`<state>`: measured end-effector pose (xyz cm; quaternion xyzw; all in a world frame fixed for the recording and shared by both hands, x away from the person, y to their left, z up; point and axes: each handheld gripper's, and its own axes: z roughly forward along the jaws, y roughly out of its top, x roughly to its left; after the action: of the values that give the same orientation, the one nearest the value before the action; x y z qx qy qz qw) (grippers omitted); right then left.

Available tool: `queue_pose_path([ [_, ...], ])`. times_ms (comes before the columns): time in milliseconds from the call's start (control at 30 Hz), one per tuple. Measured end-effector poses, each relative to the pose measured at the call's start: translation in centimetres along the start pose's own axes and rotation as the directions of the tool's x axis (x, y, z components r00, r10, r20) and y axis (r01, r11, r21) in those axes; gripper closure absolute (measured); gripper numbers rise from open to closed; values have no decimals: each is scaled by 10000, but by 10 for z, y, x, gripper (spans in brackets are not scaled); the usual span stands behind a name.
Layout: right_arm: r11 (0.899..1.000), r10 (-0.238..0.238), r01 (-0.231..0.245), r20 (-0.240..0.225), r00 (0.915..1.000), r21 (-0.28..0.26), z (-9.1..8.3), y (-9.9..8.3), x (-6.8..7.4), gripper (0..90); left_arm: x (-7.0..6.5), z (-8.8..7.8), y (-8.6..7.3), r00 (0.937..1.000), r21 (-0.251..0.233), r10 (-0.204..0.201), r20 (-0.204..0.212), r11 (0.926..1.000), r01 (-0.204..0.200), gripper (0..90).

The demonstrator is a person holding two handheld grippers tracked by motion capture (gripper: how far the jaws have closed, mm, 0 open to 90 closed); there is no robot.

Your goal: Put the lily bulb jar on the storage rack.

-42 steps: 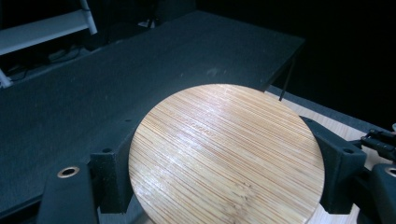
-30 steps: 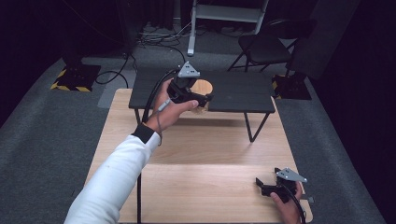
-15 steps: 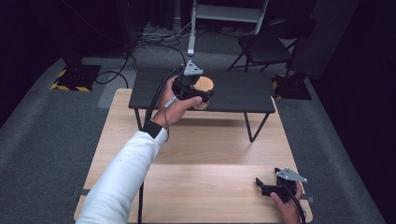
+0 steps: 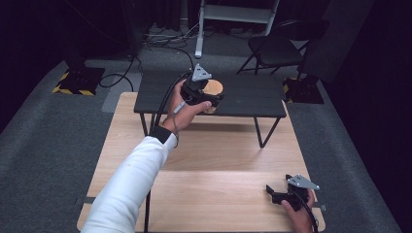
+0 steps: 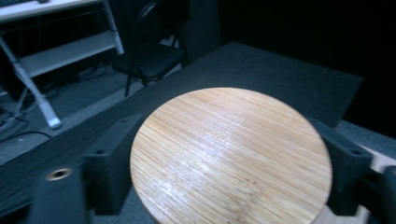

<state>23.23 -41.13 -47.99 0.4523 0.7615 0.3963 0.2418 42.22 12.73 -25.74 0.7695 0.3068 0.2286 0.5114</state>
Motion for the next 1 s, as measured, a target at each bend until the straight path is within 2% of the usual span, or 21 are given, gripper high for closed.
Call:
queue_pose_path([
  [100, 10000, 1, -1, 0, 10000, 3, 0, 0, 0, 0, -2, 2, -3, 9998, 37, -58, -203, 10000, 59, 103],
  [167, 10000, -1, 1, 2, 10000, 3, 0, 0, 0, 0, 0, 2, -4, 9996, 59, -224, -187, 9997, 225, 65],
  [200, 10000, -2, 2, 1, 10000, 3, 0, 0, 0, 0, 1, 0, -5, 9995, -9, -281, -108, 9996, 281, 55],
  [267, 10000, -2, 2, 1, 10000, 2, 0, 0, 0, 0, -1, -3, -5, 9996, -142, -131, -255, 9998, 128, 51],
  [367, 10000, -1, 1, 0, 10000, 1, 0, 0, 0, 0, 1, -8, -5, 9992, -284, -295, -279, 9992, 287, 23],
  [433, 10000, -4, 4, 1, 10000, 1, 0, 0, 0, 0, 1, -8, -2, 9995, -140, -200, -258, 9997, 197, 15],
  [600, 10000, 16, -16, 21, 10000, 5, 0, 0, 1, 0, -2, -10, -1, 9999, -314, -37, -121, 9995, 33, 17],
  [700, 10000, 17, -17, 21, 10000, 5, 0, 0, 1, 0, -4, -16, 2, 9999, -354, -21, -145, 9994, 16, 15],
  [733, 10000, 15, -15, 21, 10000, 4, 0, 0, 1, 0, -6, -19, 2, 9996, -430, 5, -267, 9991, -16, 8],
  [800, 10000, 17, -17, 20, 10000, 6, 0, 0, 1, 0, -6, -25, 2, 9998, -656, -81, -168, 9978, 70, 5],
  [867, 10000, 16, -16, 20, 10000, 7, 0, 0, 1, 0, -9, -30, 4, 9996, -671, -59, -290, 9977, 39, 4],
  [1000, 10000, 17, -17, 21, 10000, 6, 0, 0, 1, 0, -15, -39, 2, 9998, -766, 19, -218, 9971, -36, 4],
])
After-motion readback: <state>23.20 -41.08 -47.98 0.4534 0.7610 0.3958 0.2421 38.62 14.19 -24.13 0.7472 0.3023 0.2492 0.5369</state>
